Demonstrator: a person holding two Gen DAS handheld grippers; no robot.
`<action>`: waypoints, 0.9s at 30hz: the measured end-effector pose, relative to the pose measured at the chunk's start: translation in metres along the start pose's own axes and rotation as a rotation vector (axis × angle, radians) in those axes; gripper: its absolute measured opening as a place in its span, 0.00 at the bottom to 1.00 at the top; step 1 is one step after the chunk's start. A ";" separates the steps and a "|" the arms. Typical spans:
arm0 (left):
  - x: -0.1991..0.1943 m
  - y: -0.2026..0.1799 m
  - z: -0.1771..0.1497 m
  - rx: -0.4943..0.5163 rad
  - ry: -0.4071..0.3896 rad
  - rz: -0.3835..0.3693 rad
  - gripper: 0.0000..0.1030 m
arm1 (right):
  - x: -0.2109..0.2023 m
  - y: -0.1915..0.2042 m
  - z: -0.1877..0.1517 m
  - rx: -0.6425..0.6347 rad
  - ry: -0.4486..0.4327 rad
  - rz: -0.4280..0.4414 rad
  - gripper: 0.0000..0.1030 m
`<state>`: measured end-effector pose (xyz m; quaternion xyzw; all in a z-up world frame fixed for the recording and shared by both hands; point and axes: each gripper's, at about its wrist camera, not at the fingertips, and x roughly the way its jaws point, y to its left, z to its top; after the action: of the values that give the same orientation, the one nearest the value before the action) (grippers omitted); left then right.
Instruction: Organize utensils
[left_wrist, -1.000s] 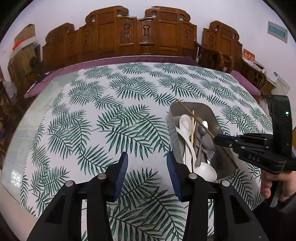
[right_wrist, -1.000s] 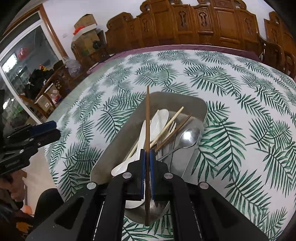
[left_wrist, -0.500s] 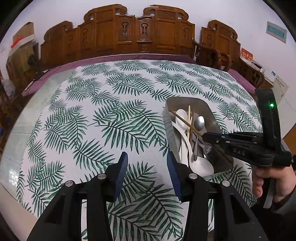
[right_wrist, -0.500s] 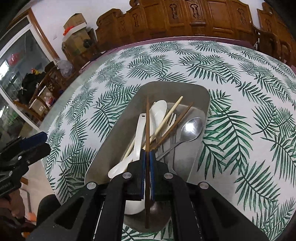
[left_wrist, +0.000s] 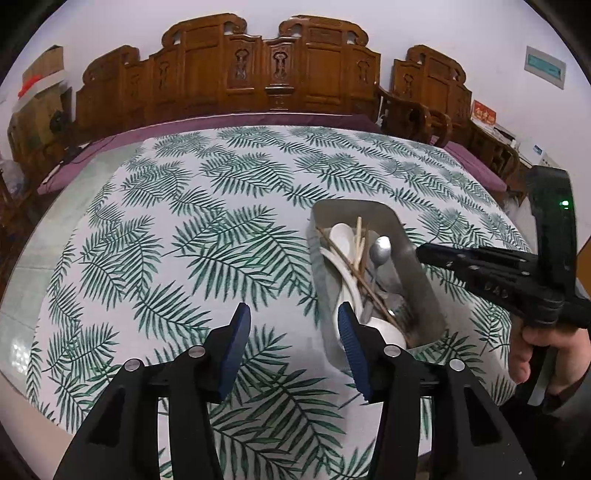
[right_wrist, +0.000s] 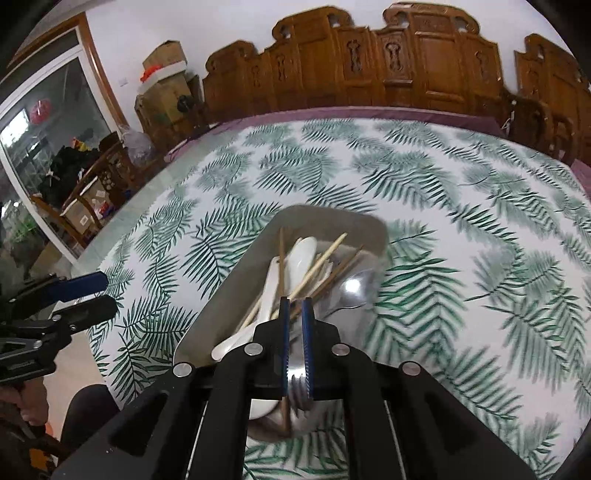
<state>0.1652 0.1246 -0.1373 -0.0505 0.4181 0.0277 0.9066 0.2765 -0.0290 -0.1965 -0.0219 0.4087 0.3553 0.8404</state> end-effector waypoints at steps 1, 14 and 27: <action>-0.001 -0.003 0.000 0.002 -0.006 -0.004 0.50 | -0.008 -0.003 -0.002 0.002 -0.012 -0.009 0.09; -0.021 -0.041 0.000 0.022 -0.076 -0.050 0.92 | -0.082 -0.017 -0.031 0.000 -0.105 -0.095 0.34; -0.036 -0.070 -0.004 0.052 -0.102 -0.039 0.92 | -0.129 -0.022 -0.052 0.024 -0.173 -0.176 0.90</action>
<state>0.1447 0.0543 -0.1076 -0.0337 0.3708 0.0018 0.9281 0.2017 -0.1370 -0.1459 -0.0167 0.3356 0.2759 0.9006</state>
